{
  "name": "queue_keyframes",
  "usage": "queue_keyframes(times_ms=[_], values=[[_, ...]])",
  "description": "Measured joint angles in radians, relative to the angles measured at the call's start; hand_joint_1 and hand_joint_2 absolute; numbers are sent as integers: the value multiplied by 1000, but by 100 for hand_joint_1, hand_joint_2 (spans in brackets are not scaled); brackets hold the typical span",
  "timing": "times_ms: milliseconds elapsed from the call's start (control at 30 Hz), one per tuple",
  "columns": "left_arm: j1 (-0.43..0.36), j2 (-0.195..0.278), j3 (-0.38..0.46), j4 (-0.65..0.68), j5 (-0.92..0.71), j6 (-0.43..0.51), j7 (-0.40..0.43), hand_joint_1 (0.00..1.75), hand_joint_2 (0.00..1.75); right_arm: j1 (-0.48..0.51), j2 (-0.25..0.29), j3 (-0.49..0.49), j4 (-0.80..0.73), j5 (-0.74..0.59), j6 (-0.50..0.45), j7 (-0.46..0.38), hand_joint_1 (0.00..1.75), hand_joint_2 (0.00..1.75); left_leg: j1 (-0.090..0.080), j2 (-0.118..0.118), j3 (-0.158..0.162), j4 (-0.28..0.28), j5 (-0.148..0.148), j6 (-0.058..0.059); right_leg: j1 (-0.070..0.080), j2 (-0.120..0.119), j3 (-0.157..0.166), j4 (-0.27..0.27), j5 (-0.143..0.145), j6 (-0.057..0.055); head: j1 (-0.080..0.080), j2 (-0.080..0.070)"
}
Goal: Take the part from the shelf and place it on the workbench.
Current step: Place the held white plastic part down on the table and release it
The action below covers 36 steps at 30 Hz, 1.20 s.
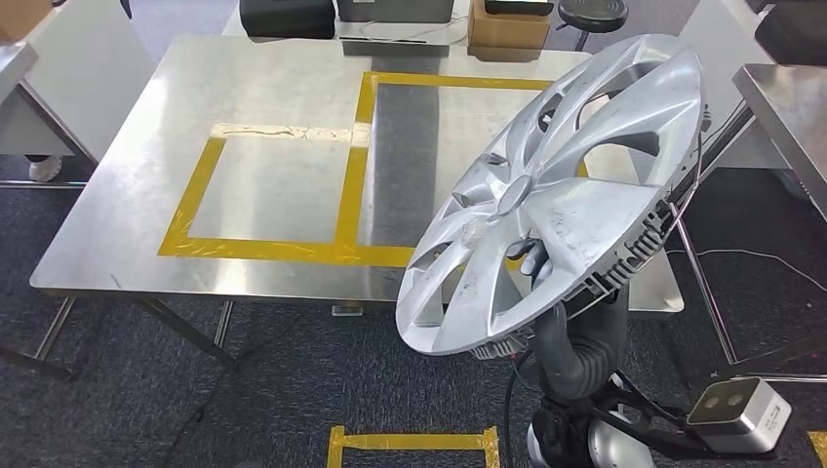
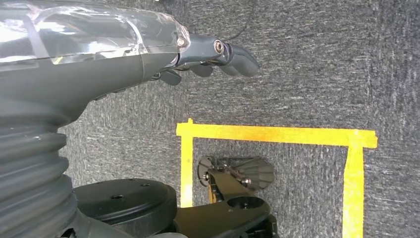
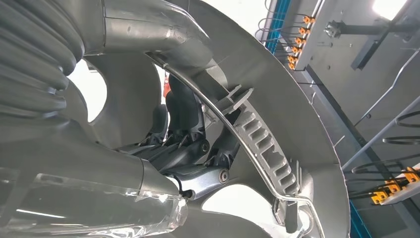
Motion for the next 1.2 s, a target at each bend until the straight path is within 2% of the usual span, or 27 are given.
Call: queue_keyframes(times_ms=[67,133,167,200,267,300,333,367,433,467,500,567,633,700,733,800,833,867,900,933,967,1000,1033,1133,1200], values=[[0,0,0,0,-1,0,4,0,175,0,0,0,0,0,0,0,175,175,-4,0,0,-2,-1,6,-3,0,2,-4,0,7,-2,0],[0,1,0,0,-2,0,6,0,175,0,1,0,0,0,0,0,175,175,0,1,10,-16,3,16,-4,-1,5,-5,-4,14,-2,0],[-1,1,0,0,-2,0,7,0,175,0,2,0,-1,0,0,1,175,175,3,2,18,-25,5,21,-4,-1,0,11,-14,17,0,0],[-2,0,0,0,-3,0,7,0,175,-1,2,0,-1,1,0,1,175,175,6,3,27,-33,5,26,-4,-1,-16,49,-34,18,4,0],[-2,0,0,0,-3,0,8,0,175,0,2,0,0,2,-1,1,175,175,5,4,38,-36,1,32,-4,-1,-82,178,-87,20,13,0],[-2,0,0,0,-3,0,8,0,175,1,2,0,0,2,-1,1,175,175,4,4,41,-36,-2,34,-4,-1,-118,237,-103,21,17,0],[-2,0,0,0,-3,0,9,0,175,1,2,0,0,3,-1,1,175,175,3,4,45,-36,-5,33,-4,-1,-142,269,-101,21,21,0],[-2,0,0,0,-3,0,9,0,175,2,2,0,0,3,-1,1,175,175,3,2,51,-36,-10,32,-4,-1,-149,262,-76,20,24,0],[-2,-1,0,0,-3,0,9,0,175,3,2,0,0,3,-1,1,175,175,3,0,67,-36,-20,25,-3,-1,-115,152,13,12,31,0],[-2,-1,0,0,-3,0,9,0,175,2,2,0,0,3,-1,1,175,175,1,0,73,-35,-26,20,-1,-1,-93,95,46,7,33,0],[-3,-1,0,0,-3,0,9,0,175,1,2,0,0,3,-1,1,175,175,0,0,75,-35,-30,14,1,-1,-74,49,62,1,33,0],[-5,-1,-1,0,-4,-1,10,0,175,1,3,0,0,4,-1,2,175,175,-1,3,73,-36,-34,3,7,0,-61,20,54,-10,31,0],[-5,-2,-1,0,-4,-1,10,0,175,2,4,0,0,4,-1,2,175,175,0,5,75,-37,-39,-8,5,0,-55,7,50,-19,28,0],[-6,-2,-1,0,-4,-1,11,0,175,1,5,0,0,4,-1,2,175,175,0,6,57,5,-65,-18,0,-2,-43,-6,49,-28,20,0],[-6,-2,-1,0,-4,-1,11,0,175,1,6,0,0,4,-1,2,175,175,1,5,30,55,-87,-21,-1,-4,-37,-9,47,-32,13,0],[-5,-1,-1,0,-4,-1,12,0,175,0,6,0,0,4,-1,2,175,175,3,4,-48,180,-128,-26,-1,-6,-30,-11,40,-38,-1,0],[-4,-1,-1,0,-4,-1,13,0,175,1,7,0,0,4,-1,2,175,175,4,4,-77,218,-127,-28,-1,-6,-25,-10,36,-39,-5,0],[-4,-1,-2,0,-4,-1,13,0,175,2,8,0,1,4,-1,2,175,175,5,5,-91,223,-107,-29,-2,-5,-18,-10,30,-38,-8,0],[-3,-1,-2,0,-4,-1,14,0,175,3,9,0,2,4,-2,2,175,175,7,5,-86,190,-67,-31,-3,-4,-9,-10,24,-35,-11,0],[-3,-1,-2,0,-4,-1,14,0,175,3,10,0,3,3,-2,2,175,175,10,7,-66,131,-20,-32,-4,-2,1,-8,15,-30,-14,0],[-3,-1,-2,0,-4,-2,14,0,175,3,10,0,4,4,-2,2,175,175,10,8,-44,79,15,-32,-4,-1,10,-7,7,-24,-19,0],[-4,-1,-2,0,-4,-2,14,0,175,3,11,0,5,4,-2,2,175,175,9,9,-22,31,32,-31,-4,1,15,-4,-1,-17,-23,0],[-4,-1,-2,0,-4,-2,14,0,175,2,11,0,5,4,-2,2,175,175,8,9,-9,5,32,-26,-3,2,17,-2,-6,-11,-26,0],[-4,0,-2,0,-4,-2,14,0,175,1,11,0,6,4,-2,2,175,175,5,6,0,-9,12,-6,-4,2,18,-5,-11,-1,-22,0],[-3,1,-2,0,-4,-2,11,0,175,1,11,0,6,4,-2,2,175,175,6,5,2,-10,9,-1,-4,2,22,-8,-13,-9,-18,0]])
